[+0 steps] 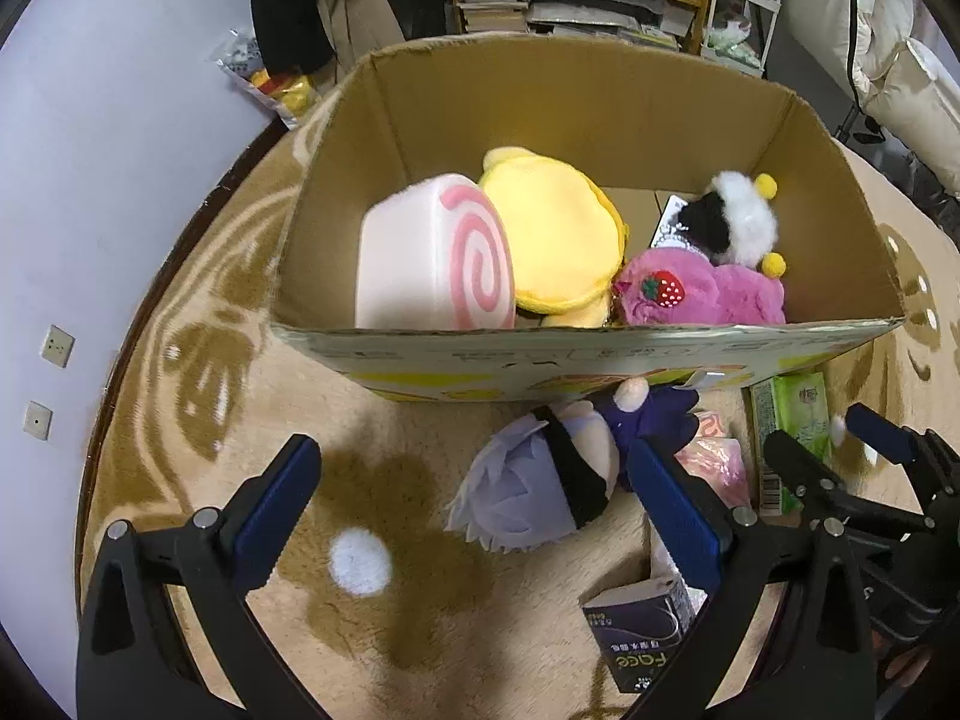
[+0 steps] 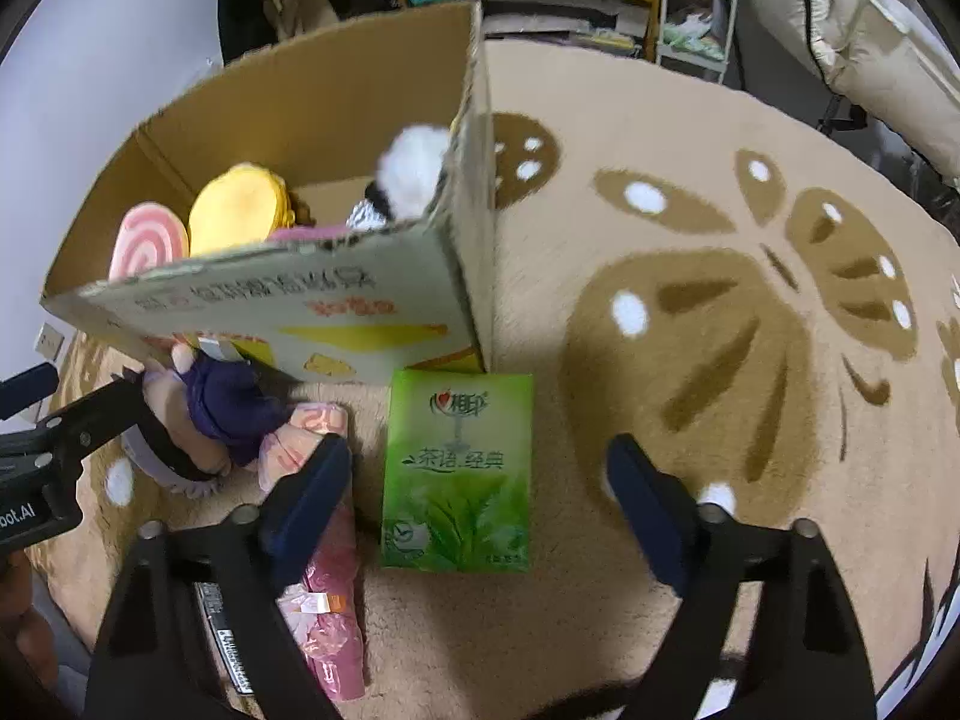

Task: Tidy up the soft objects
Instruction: 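Grasp the green tea tissue pack with the right tool while the left tool grasps the purple-haired doll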

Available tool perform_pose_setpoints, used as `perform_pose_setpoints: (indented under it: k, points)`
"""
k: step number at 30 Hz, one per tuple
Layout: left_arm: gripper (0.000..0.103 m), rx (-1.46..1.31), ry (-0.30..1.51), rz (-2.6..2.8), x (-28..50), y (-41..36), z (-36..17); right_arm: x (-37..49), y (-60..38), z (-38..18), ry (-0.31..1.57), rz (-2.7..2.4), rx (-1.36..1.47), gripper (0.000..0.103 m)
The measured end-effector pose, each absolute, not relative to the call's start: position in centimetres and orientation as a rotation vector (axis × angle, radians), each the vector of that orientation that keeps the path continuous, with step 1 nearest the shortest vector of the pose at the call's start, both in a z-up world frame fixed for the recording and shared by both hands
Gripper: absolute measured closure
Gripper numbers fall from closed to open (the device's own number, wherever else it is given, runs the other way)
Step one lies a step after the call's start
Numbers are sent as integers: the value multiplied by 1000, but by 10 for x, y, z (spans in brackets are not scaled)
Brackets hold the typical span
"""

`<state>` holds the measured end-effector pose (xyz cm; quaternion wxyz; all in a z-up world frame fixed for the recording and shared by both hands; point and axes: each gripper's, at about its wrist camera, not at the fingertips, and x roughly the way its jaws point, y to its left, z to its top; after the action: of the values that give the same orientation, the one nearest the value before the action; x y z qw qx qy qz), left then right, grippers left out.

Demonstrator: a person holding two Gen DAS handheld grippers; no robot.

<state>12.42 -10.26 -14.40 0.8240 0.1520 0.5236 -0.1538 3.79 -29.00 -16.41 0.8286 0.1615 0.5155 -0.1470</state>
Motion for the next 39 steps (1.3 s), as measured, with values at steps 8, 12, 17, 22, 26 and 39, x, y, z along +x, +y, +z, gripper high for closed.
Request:
perform_pose_setpoints:
  k: [8,12,17,22,26,39]
  points:
    - [2,349,1158,-343,129,-114,-164,47,-289,-183,1156,-275,362,29]
    - [2,360,1161,-359,128,-120,-168,49,-288,-186,1163,-274,350,33]
    - [2,334,1179,-383,132,-122,-173,53,-285,-188,1170,-279,337,34]
    - [2,331,1185,-396,134,-126,-180,58,-282,-190,1168,-278,330,47]
    - [6,330,1188,-415,135,-131,-185,59,-284,-191,1168,-276,335,47]
    - [31,310,1203,-445,123,-135,-186,54,-288,-188,1163,-276,345,47]
